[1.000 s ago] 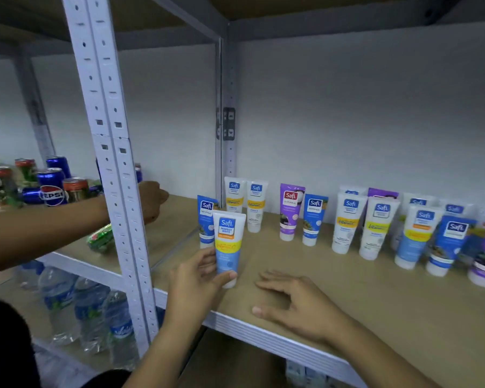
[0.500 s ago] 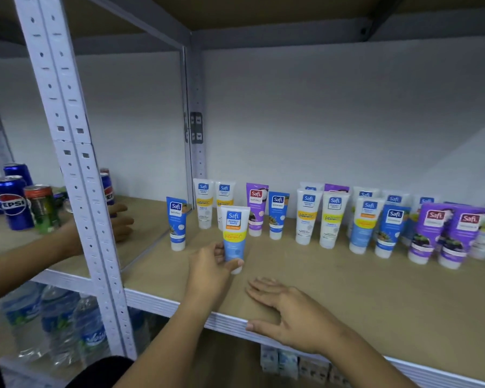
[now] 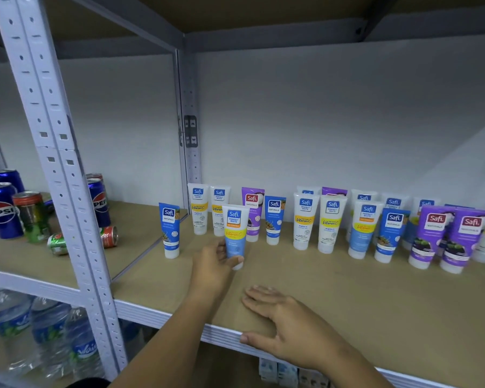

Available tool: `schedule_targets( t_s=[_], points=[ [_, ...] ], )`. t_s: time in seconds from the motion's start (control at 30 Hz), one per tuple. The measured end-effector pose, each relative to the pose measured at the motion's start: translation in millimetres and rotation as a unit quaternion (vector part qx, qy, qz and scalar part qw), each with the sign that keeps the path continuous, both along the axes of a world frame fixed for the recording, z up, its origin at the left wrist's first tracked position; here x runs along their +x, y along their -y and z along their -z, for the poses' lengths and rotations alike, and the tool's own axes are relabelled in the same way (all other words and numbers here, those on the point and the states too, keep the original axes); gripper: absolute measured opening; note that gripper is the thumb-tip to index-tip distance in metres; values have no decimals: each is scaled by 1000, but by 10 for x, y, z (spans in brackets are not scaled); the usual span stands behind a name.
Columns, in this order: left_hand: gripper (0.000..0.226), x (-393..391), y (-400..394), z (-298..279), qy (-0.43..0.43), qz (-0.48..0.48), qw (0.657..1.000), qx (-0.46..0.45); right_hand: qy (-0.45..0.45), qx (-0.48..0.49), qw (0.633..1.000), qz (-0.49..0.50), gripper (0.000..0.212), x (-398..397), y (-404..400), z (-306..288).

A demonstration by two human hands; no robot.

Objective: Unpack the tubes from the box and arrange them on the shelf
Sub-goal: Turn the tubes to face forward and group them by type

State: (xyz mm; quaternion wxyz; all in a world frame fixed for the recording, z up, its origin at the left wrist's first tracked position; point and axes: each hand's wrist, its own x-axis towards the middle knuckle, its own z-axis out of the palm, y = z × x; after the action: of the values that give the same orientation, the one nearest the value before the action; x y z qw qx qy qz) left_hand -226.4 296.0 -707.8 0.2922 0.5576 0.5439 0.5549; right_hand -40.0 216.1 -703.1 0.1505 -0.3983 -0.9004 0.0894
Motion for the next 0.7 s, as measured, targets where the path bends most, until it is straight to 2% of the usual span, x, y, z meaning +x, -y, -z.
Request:
schedule_targets(
  t_s=[0.13,0.5,0.7],
  points=[
    [41,10,7,-1,15,1,1000,5,0,7,1000,-5,76,9,3,13],
    [40,28,68,-36,1,9,1000,14,-4,12,1000,-4,75,14,-4,19],
    [44,32,118,-70,-20,37,998,36,-53,-21,998,7,80,8,-20,-18]
  ],
)
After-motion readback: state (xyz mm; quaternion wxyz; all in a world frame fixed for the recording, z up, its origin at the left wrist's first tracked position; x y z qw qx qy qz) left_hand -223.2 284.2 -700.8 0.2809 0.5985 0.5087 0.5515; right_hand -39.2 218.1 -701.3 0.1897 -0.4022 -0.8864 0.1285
